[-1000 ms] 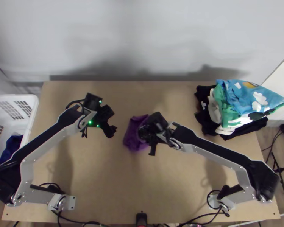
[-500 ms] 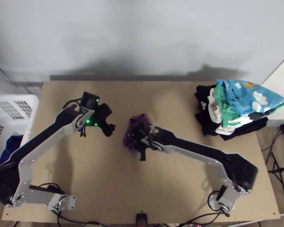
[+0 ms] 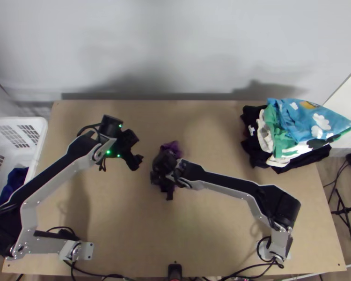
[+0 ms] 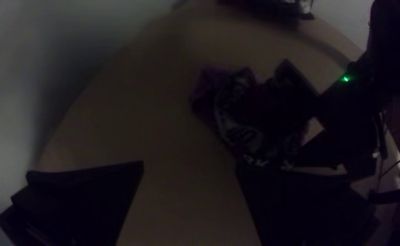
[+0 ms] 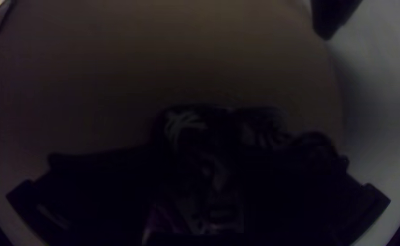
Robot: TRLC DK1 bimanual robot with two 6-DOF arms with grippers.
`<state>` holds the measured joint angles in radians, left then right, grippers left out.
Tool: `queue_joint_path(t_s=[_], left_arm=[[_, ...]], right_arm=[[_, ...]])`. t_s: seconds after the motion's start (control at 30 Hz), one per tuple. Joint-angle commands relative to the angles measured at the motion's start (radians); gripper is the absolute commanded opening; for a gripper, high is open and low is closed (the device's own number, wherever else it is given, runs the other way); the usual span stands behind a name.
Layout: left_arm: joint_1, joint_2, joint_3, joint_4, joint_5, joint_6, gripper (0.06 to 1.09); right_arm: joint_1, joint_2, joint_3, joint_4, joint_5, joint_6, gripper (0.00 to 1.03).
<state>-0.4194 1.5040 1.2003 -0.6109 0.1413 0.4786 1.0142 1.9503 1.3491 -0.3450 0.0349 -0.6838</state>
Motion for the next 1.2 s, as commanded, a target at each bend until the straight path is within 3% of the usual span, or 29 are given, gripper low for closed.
queue_joint_path(t_s=[0.0, 0.37, 0.7, 0.97, 1.17], left_arm=[[0.024, -0.033, -0.002, -0.003, 0.001, 0.002, 1.04], [-0.035, -0.045, -0.048, 0.0, 0.017, -0.011, 1.04], [-0.05, -0.037, -0.042, 0.013, 0.015, -0.028, 1.04], [-0.024, -0.048, -0.05, 0.013, 0.015, -0.028, 1.04], [-0.009, -0.048, -0.05, 0.016, 0.015, -0.023, 1.04]], right_arm=[[-0.019, -0.088, 0.004, 0.021, 0.034, 0.063, 0.99], [-0.103, -0.34, -0.08, -0.042, 0.053, 0.058, 0.99], [-0.21, -0.271, -0.286, 0.001, 0.049, 0.027, 0.93], [-0.25, -0.191, -0.295, 0.051, 0.031, -0.031, 0.92], [-0.255, -0.182, -0.272, 0.072, 0.031, -0.039, 0.83]])
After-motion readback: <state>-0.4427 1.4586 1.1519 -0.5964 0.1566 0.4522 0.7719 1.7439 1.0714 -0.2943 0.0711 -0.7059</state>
